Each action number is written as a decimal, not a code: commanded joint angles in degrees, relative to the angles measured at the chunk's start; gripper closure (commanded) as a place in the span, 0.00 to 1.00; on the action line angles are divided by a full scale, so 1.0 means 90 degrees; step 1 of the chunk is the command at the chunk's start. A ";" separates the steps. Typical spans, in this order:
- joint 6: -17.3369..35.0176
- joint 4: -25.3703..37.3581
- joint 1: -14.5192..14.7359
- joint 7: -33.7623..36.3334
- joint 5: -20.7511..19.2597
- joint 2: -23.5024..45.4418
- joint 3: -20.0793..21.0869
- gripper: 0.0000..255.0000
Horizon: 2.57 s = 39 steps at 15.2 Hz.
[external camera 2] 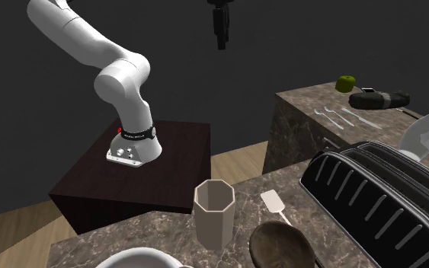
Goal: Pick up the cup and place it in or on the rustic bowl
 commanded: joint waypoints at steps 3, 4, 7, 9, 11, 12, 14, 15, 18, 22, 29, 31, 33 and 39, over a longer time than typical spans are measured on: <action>0.0269 -0.0333 -0.0083 -0.0209 -0.0126 -0.0049 -0.0196 0.00; 0.0408 -0.0490 -0.0128 -0.0314 -0.0192 -0.0062 -0.0296 0.00; 0.0840 -0.0922 -0.0279 -0.0628 -0.0401 -0.0049 -0.0605 0.00; 0.1145 -0.1177 -0.0390 -0.0838 -0.0547 0.0006 -0.0819 0.00; 0.1464 -0.1404 -0.0508 -0.1050 -0.0696 0.0102 -0.1040 0.00; 0.1630 -0.1506 -0.0570 -0.1157 -0.0771 0.0166 -0.1153 0.00; 0.1972 -0.1686 -0.0692 -0.1370 -0.0922 0.0327 -0.1384 0.00; 0.2149 -0.1764 -0.0754 -0.1478 -0.0996 0.0425 -0.1501 0.00; 0.2701 -0.1947 -0.0934 -0.1804 -0.1207 0.0790 -0.1861 0.00; 0.3477 -0.2065 -0.1133 -0.2254 -0.1436 0.1436 -0.2363 0.00; 0.4860 -0.1916 -0.1244 -0.3185 -0.1472 0.2948 -0.3311 0.00; 0.5237 -0.1794 -0.1197 -0.3538 -0.1310 0.3453 -0.3597 0.00; 0.5394 -0.1797 -0.1167 -0.3622 -0.1236 0.3613 -0.3655 0.00; 0.6118 -0.1895 -0.0966 -0.3940 -0.0804 0.4285 -0.3819 0.00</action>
